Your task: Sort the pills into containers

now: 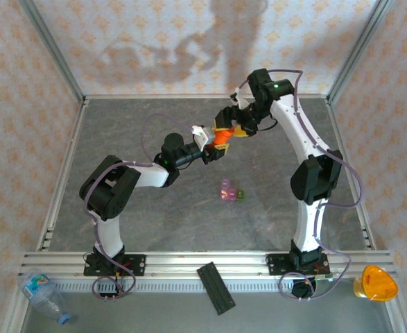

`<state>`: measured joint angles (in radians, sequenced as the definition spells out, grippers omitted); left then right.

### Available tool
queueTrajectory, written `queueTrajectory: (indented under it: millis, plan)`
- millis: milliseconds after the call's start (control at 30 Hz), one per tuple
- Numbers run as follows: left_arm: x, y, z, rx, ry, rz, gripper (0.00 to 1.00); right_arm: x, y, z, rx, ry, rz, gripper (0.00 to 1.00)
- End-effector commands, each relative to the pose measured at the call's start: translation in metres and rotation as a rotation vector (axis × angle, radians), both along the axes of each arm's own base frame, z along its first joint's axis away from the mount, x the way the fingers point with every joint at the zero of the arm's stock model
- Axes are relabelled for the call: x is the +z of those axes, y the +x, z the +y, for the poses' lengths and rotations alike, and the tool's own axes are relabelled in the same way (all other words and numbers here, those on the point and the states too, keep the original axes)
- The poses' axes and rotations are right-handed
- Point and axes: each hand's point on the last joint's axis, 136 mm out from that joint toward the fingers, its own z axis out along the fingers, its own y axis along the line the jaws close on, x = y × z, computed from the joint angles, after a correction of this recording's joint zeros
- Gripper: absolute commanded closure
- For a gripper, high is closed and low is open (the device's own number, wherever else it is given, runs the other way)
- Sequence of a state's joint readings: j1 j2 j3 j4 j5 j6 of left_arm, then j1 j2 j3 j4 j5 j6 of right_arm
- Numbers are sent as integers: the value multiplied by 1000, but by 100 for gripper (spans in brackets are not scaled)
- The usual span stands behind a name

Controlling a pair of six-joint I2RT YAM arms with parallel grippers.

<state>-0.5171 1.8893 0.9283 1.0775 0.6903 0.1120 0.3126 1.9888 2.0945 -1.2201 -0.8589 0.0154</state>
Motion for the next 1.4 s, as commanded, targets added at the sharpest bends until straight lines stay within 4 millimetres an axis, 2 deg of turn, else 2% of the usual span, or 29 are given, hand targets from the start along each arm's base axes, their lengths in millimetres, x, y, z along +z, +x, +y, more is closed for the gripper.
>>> queueTrajectory:
  millis: [0, 167, 333, 467, 700, 933, 1100, 1367]
  plan:
    - [18, 0, 2, 16, -68, -42, 100, 54, 11, -17, -112, 75, -147, 14]
    - [21, -2, 4, 16, -114, -2, 100, 85, 19, -30, -215, 162, -217, 14]
    - [31, -6, 3, -9, -171, 49, 100, 97, 24, -42, -291, 172, -311, 16]
    - [42, -9, 3, -29, -214, 94, 100, 90, 20, -45, -283, 153, -345, 18]
    - [58, -16, -2, -100, -278, 172, 100, 79, 7, -38, -204, 142, -395, 23]
    - [73, -23, -8, -173, -315, 201, 100, 75, 0, -16, -148, 164, -418, 26]
    - [78, -25, -9, -188, -319, 196, 100, 74, 0, -6, -130, 166, -415, 28]
    - [80, -25, -9, -190, -320, 191, 100, 74, 2, -5, -128, 163, -406, 33]
